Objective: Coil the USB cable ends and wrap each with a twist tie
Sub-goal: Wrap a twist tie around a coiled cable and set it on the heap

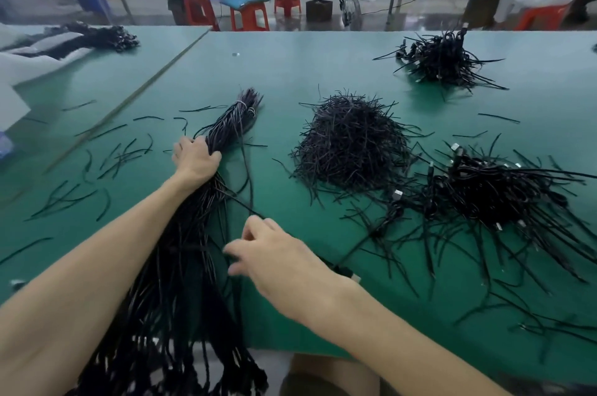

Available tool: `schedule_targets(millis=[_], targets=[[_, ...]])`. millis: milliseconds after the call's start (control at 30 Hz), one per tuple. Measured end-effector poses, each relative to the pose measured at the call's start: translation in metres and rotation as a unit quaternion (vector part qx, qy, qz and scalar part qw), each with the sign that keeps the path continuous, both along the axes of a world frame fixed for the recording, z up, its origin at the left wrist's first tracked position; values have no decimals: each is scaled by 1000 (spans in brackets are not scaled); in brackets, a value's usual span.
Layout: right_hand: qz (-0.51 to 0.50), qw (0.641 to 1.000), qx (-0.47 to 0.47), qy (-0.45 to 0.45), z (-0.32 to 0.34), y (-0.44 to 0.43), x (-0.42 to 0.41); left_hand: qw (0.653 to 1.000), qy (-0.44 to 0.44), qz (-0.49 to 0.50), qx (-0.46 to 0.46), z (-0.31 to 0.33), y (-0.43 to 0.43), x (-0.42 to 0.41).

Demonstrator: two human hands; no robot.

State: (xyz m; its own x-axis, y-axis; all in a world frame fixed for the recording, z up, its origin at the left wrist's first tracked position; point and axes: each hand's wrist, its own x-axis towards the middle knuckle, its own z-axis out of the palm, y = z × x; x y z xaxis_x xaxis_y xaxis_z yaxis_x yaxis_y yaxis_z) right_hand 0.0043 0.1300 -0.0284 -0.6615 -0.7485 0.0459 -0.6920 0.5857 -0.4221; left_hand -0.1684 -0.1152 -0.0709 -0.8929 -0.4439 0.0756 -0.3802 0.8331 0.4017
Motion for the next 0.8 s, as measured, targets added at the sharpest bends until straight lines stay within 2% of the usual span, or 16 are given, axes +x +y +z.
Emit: schedule_targets(millis=[67,133,200,267,367,433,567,800], targets=[[22,1000,8,3,-2,-3,4,999,14,-6,30,2,-4,2],[-17,998,-53,-41,0,4,6,997,34,-7,72,5,-6,4],[-86,994,-56,22,-2,12,-3,995,39,4,96,8,-5,7],[-159,985,10,63,-5,21,-18,997,23,5,77,7,2,12],[-210,975,74,16,-12,24,-32,999,19,-13,28,0,18,20],[-213,976,50,-11,-17,17,-34,1000,-5,-12,6,-4,23,23],[-241,969,44,41,-24,-3,-43,997,-61,-3,-54,-9,29,23],[-239,971,-11,-15,-26,-40,-62,998,-60,10,-2,-11,27,23]])
